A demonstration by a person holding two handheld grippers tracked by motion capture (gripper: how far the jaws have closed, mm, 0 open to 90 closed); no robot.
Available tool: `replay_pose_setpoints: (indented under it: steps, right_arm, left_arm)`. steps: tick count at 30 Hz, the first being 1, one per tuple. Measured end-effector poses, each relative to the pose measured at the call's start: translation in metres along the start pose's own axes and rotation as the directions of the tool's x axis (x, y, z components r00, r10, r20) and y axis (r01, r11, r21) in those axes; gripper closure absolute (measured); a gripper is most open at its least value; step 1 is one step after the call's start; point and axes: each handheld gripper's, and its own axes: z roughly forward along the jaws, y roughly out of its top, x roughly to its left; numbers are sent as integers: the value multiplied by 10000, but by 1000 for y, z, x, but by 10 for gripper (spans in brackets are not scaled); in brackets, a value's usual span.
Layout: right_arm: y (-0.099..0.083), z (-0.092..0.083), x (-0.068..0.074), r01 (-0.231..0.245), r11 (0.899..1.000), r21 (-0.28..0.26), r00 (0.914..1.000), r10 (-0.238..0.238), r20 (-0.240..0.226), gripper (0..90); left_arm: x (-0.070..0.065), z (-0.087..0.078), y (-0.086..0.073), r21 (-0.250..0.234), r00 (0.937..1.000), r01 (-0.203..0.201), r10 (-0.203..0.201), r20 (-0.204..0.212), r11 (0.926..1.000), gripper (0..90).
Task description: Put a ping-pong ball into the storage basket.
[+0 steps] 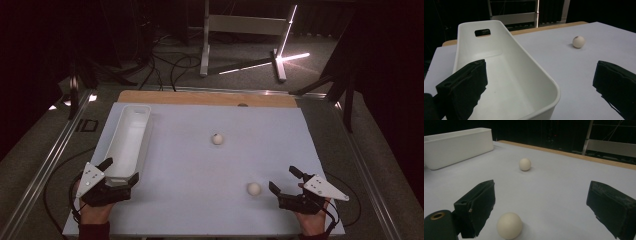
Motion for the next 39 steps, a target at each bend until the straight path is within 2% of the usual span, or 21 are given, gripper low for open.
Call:
replay_pose_setpoints:
  steps: [17, 25, 39]
  right_arm:
    - [1, -1, 0, -168, 9999, 31, 9999, 168, -18, 80]
    - [0, 1, -1, -308, 9991, 281, 9995, 310, -75, 80]
    - [8, -3, -3, -496, 9970, 587, 9988, 498, -21, 80]
  left_arm:
    - [-1, 1, 0, -17, 10000, -22, 22, -20, 10000, 0]
    - [-4, 4, -1, 65, 9997, -239, 239, -73, 9997, 0]
    - [-4, 4, -3, -10, 9997, -166, 165, -169, 9999, 0]
